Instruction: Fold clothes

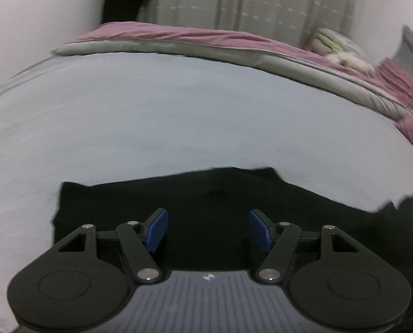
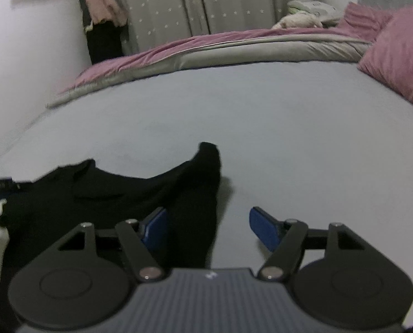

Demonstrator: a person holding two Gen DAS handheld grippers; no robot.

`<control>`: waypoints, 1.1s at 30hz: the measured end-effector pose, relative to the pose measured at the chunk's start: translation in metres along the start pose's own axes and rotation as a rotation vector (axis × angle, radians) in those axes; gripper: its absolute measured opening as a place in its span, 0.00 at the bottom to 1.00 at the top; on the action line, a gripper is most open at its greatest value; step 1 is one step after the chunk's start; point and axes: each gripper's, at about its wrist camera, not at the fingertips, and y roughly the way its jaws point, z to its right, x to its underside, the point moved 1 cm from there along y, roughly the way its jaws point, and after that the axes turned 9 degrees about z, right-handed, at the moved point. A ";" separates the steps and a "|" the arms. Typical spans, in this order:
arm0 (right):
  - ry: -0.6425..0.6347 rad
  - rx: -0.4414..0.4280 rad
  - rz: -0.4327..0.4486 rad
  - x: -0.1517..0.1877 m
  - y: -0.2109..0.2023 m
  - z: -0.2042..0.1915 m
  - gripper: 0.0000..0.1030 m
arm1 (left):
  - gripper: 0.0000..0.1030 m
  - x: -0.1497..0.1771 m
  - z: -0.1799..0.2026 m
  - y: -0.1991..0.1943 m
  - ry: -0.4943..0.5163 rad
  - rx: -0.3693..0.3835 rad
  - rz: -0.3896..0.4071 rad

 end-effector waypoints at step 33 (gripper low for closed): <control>0.326 -0.221 -0.034 0.025 0.020 0.039 0.10 | 0.61 0.061 0.121 -0.007 0.000 0.434 0.003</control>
